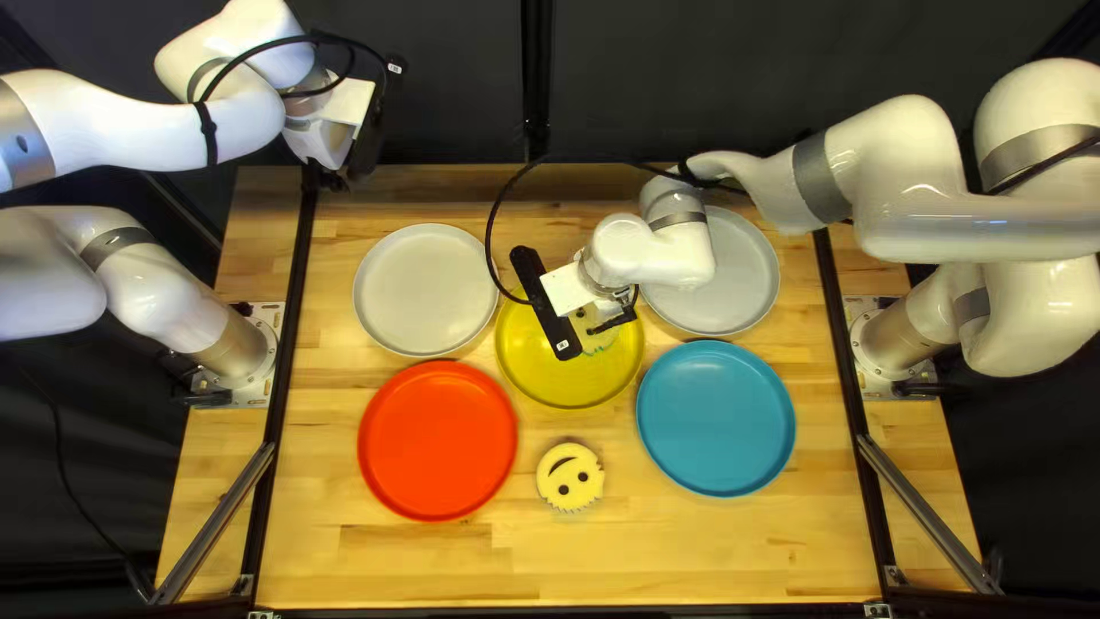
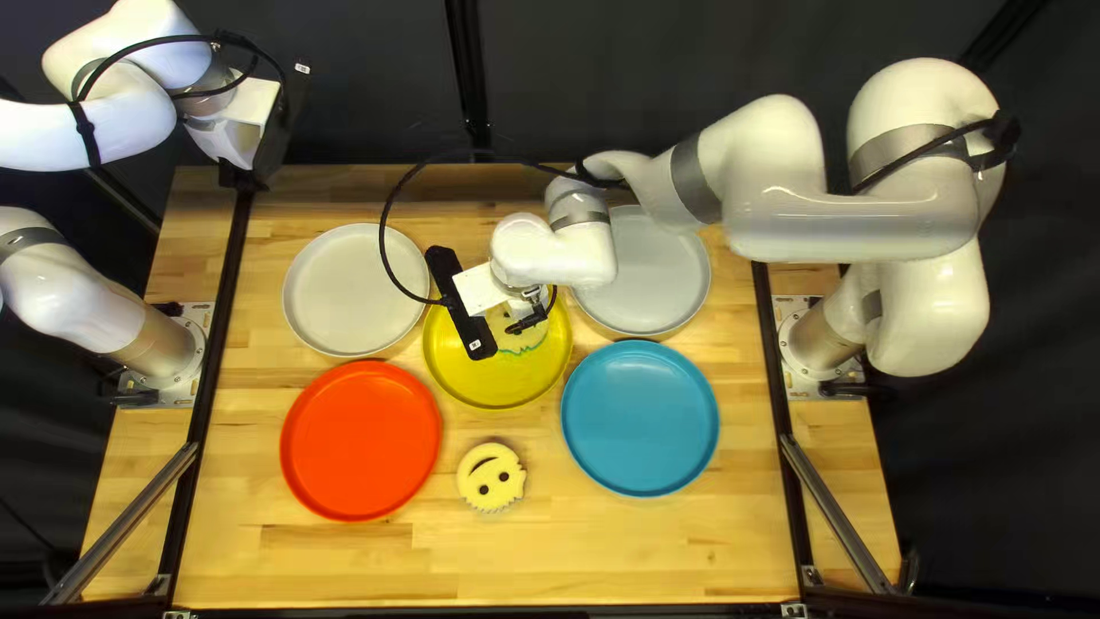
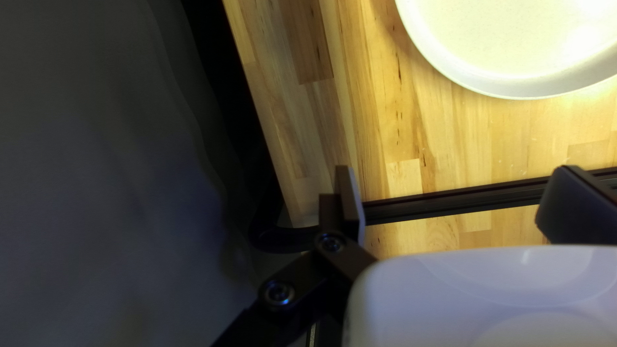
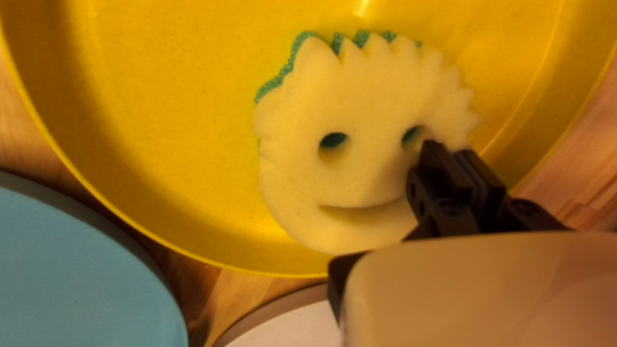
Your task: Pick up sponge and scrub the plate
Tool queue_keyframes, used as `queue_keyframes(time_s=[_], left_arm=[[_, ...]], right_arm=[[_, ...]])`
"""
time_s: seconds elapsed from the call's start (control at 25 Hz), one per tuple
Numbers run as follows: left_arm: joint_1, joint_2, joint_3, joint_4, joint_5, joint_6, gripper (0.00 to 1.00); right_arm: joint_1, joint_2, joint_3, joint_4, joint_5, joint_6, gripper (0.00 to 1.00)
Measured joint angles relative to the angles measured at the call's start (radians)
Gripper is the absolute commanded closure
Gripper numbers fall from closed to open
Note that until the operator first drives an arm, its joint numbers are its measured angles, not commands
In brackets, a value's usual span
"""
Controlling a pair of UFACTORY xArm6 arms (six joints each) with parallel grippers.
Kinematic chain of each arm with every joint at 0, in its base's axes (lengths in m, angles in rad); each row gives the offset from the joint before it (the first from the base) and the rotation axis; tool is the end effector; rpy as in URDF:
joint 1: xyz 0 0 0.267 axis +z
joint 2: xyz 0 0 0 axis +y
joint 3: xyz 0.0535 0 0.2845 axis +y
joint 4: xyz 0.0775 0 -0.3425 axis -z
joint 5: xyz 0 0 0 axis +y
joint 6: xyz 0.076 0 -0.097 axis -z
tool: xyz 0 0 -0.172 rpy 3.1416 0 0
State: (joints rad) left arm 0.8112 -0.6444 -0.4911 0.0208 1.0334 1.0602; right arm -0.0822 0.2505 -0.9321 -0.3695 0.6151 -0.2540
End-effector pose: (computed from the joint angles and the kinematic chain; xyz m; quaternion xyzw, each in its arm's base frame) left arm 0.2162 0.2334 0.1926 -0.9903 0.1288 -0.0229 0.0465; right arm 0.4925 -0.0743 0.0528 0.9663 0.2302 0.0137 0.1148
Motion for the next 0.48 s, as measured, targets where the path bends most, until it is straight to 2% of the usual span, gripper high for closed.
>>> queue_keyframes(time_s=[0.2,0.48], left_arm=[[0.000,0.000,0.000,0.000,0.000,0.000,0.00],[0.000,0.000,0.000,0.000,0.000,0.000,0.00]], right_arm=[[-0.013,-0.017,0.036,-0.009,-0.027,-0.002,1.00],[0.049,-0.019,0.043,-0.001,-0.025,0.042,1.00]])
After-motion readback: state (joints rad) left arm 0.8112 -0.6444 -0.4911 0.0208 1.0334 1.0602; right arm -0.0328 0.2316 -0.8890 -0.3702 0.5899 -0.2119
